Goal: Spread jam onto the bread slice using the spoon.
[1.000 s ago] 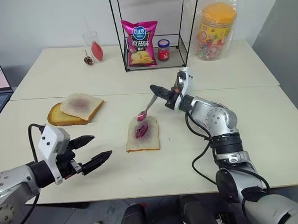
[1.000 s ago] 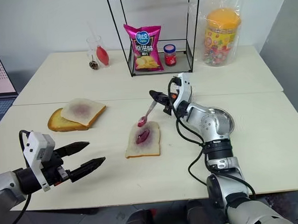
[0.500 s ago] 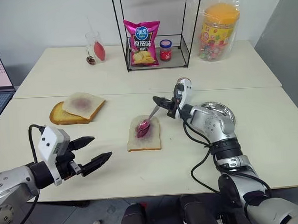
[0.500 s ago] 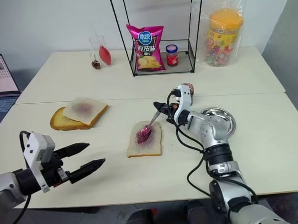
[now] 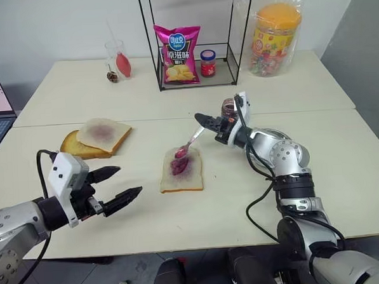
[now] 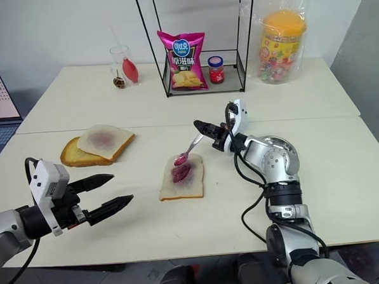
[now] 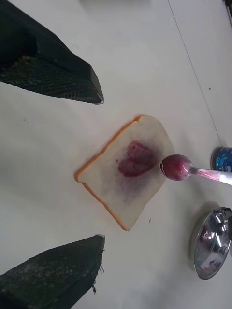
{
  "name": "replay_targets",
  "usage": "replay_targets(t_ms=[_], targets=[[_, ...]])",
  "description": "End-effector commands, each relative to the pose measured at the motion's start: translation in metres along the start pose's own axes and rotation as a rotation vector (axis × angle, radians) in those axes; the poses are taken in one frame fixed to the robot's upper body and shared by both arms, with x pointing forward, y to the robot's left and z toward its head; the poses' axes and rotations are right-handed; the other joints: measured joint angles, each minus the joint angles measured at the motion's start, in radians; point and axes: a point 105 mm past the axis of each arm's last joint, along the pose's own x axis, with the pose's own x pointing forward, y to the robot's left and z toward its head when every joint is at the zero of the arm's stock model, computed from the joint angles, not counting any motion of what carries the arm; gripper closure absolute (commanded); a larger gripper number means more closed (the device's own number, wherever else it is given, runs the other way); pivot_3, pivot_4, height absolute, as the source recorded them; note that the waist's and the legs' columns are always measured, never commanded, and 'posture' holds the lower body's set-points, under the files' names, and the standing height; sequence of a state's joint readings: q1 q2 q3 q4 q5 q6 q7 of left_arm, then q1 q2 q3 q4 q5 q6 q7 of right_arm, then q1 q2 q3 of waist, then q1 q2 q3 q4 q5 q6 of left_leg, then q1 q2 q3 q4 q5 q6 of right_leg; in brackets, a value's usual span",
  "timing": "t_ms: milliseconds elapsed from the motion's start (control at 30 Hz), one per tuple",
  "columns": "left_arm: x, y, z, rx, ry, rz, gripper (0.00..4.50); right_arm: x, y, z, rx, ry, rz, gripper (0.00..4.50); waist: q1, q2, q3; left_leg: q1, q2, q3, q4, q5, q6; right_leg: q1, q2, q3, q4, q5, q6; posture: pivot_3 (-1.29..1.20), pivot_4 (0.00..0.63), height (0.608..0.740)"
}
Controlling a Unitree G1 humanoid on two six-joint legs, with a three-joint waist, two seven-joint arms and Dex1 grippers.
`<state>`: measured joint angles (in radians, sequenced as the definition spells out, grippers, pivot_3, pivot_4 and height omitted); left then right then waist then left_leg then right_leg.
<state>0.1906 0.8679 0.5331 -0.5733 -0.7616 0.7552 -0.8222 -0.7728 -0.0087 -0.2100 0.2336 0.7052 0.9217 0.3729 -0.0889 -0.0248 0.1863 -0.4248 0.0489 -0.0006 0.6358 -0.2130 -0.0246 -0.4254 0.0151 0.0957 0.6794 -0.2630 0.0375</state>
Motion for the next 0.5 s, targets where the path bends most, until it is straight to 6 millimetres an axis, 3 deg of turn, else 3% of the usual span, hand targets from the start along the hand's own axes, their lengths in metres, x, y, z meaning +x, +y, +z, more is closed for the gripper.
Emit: replay_targets(t_ms=[33,233,500], targets=[[-0.003,0.000,0.004,0.034,-0.003,0.001,0.00,0.001,0.003,-0.010,-0.038,0.023,0.011,4.48,0.000,0.000,0.000,0.000,0.000,0.000,0.000,0.000,0.000,0.000,0.000,0.000,0.000,0.000,0.000,0.00,0.150,0.740],[-0.004,-0.003,0.001,0.030,0.004,-0.001,0.00,-0.010,-0.018,-0.020,-0.093,0.078,-0.039,4.48,0.000,0.000,0.000,0.000,0.000,0.000,0.000,0.000,0.000,0.000,0.000,0.000,0.000,0.000,0.000,0.00,0.150,0.740],[-0.006,0.006,0.006,0.065,0.018,-0.006,0.00,-0.024,-0.014,0.004,-0.085,0.040,0.003,4.48,0.002,0.000,0.000,0.000,0.000,0.000,0.000,0.000,0.000,0.000,0.000,0.000,0.000,0.000,0.000,0.00,0.150,0.740]])
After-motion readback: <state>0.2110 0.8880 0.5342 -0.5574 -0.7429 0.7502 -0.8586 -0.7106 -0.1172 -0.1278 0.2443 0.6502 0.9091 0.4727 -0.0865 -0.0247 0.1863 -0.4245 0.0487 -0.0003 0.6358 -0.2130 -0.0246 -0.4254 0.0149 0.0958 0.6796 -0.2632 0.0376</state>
